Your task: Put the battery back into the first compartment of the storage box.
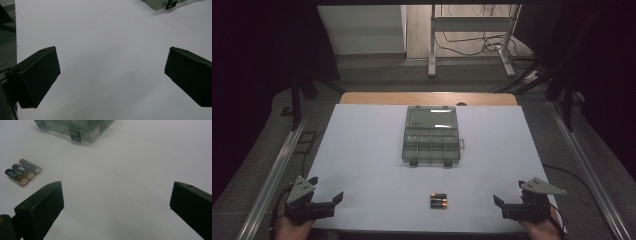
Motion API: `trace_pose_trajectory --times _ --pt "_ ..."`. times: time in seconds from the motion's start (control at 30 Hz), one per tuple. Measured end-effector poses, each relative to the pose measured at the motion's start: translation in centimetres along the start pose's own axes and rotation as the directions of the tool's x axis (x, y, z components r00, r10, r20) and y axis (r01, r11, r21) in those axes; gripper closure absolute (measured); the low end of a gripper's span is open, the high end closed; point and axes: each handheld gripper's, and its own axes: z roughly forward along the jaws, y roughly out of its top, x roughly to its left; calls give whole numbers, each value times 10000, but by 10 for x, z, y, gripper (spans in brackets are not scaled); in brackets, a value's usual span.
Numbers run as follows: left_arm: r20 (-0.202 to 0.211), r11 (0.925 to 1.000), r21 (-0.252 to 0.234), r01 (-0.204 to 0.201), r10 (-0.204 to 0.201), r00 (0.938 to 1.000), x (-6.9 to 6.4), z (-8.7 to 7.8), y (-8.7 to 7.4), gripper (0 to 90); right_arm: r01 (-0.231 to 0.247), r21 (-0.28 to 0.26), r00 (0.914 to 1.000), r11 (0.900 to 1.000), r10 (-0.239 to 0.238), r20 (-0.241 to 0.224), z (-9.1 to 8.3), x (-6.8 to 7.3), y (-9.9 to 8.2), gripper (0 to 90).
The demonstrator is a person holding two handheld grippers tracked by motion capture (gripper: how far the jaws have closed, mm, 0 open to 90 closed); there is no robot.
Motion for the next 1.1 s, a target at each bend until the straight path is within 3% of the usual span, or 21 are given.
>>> trace_pose_trajectory --times 0.3,0.53,0.87,1.1 --pt "167 9999 -56 109 -109 9998 2 -1 -1 15 44 339 9998 9994 -37 -203 5 0 2 0" --pt "173 10000 -29 -61 61 9998 0 -1 -1 15 188 657 9996 9977 -174 -204 8 1 3 0" --pt "221 9999 -95 -58 60 9997 0 -1 -1 16 -34 844 9998 9964 49 -172 10 -1 5 0" --pt "163 9996 -18 -290 291 9994 -2 -1 -1 17 485 929 9988 9945 -488 13 12 1 8 0"
